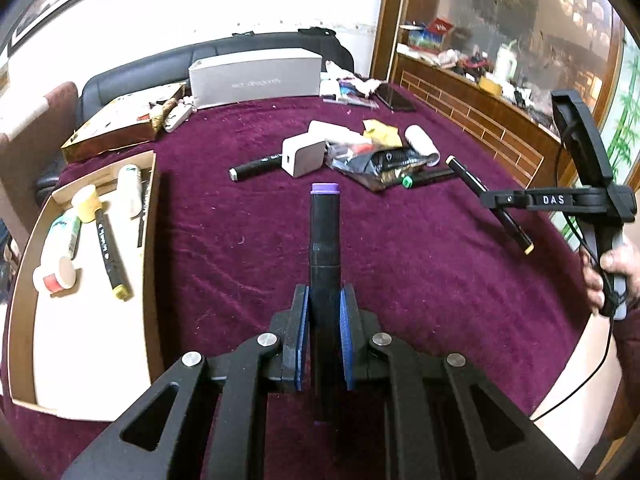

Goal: Organize objects
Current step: 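Carry both held markers over the cardboard tray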

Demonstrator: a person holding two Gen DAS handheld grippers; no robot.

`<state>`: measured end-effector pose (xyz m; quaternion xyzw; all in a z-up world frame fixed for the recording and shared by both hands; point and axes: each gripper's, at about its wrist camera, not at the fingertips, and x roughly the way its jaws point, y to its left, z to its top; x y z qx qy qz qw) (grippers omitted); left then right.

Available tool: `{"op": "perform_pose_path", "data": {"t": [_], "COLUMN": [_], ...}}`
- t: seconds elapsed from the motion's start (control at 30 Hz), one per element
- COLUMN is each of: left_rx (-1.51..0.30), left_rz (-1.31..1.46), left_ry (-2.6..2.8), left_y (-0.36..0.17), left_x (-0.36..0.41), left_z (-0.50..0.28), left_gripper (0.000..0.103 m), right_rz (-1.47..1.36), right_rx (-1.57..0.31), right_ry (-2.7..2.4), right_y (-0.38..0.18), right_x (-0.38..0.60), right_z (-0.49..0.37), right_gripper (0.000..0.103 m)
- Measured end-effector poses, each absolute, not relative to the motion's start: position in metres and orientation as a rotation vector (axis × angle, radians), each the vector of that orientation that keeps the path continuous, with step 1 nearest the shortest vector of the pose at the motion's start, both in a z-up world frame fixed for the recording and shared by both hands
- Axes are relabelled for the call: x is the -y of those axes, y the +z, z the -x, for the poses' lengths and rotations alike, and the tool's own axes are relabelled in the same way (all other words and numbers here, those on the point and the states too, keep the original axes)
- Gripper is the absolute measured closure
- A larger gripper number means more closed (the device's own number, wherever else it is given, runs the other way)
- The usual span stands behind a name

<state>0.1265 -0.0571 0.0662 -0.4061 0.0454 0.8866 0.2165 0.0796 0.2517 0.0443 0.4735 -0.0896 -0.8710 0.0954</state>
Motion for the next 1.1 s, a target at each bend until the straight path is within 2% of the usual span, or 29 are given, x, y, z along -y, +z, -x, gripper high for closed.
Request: {"op": "perform_pose_path", "data": {"t": [0.37,0.67,1.1], "left_rx": [0.042,0.102,0.179], "left_rz": [1.055,1.025,1.287], "left_ry": [2.598,2.748,2.707], "left_y": [0.099,0.116,0.075], "left_x": [0.135,0.219,0.286], "left_z": [-0.138,-0.138,-0.089], "left_gripper": [0.091,0.091,0.091], "right_rz": [-1.222,-1.178,-1.277], "right_rx": [0.282,0.238,0.14], "right_ry": [-2.4,-2.239,-2.093], "right_y": [0.088,0.095,0.057], "right_x": [-0.156,-0.052,0.078], "right_z": [-0.083,-0.063,-0.03], "right_gripper": [0.09,0.09,0.09]}}
